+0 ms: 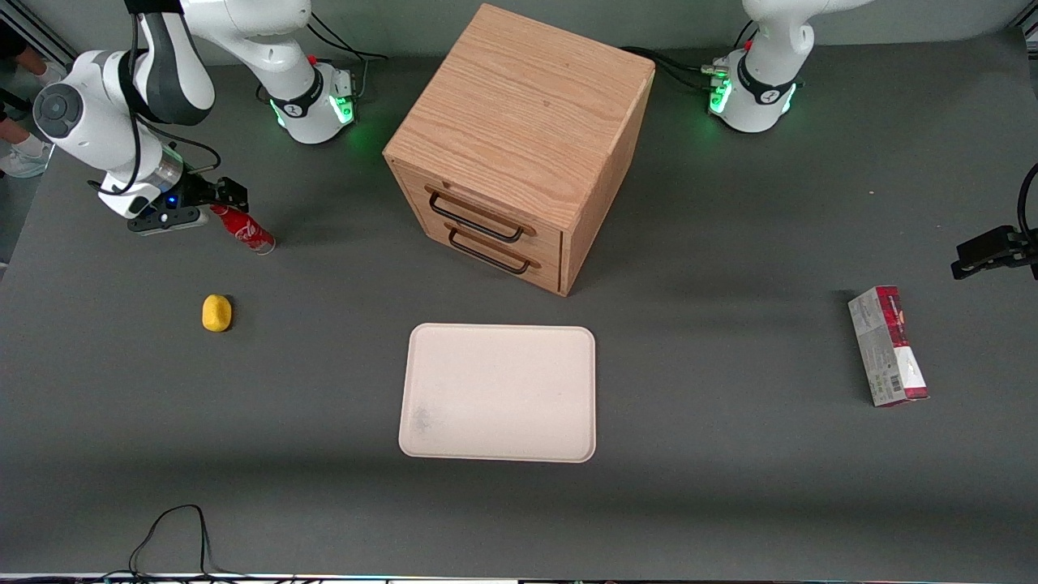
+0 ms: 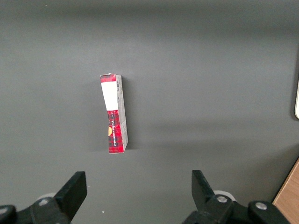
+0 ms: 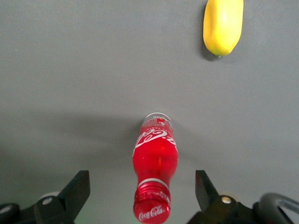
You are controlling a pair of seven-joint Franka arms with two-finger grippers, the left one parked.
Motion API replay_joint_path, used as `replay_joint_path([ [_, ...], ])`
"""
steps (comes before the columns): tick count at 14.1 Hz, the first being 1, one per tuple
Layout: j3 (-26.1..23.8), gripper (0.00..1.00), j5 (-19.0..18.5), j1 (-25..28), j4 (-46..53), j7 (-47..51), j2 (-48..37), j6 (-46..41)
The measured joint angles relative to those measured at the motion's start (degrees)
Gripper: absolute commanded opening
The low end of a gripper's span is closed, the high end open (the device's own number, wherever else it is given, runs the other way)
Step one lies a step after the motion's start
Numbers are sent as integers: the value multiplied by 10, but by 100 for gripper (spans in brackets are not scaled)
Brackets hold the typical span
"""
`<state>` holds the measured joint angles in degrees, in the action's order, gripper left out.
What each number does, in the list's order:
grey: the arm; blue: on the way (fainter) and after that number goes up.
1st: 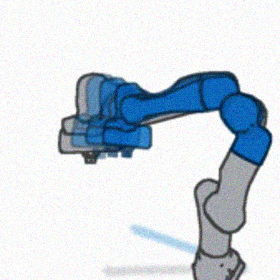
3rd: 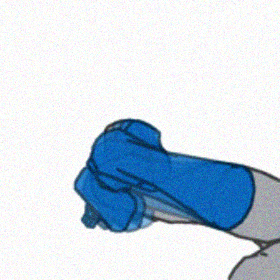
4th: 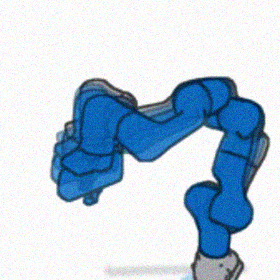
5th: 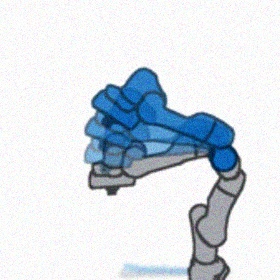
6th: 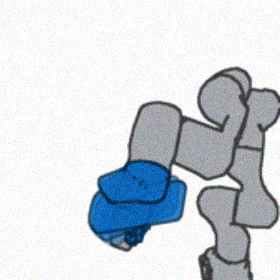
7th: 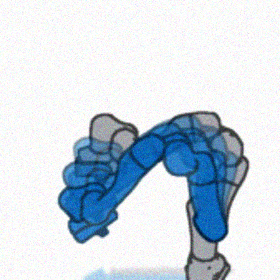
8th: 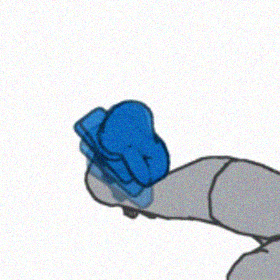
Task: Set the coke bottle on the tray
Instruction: 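Close the right gripper around the bottle's cap end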
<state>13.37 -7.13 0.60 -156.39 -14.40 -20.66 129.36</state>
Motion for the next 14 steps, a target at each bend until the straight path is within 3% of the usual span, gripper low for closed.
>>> replay_joint_path([
  [8, 14, 100, -14, 0, 1, 0, 10, -10],
  [9, 14, 97, -15, 0, 2, 0, 9, -13],
  [14, 14, 30, -16, 0, 4, 0, 9, -21],
])
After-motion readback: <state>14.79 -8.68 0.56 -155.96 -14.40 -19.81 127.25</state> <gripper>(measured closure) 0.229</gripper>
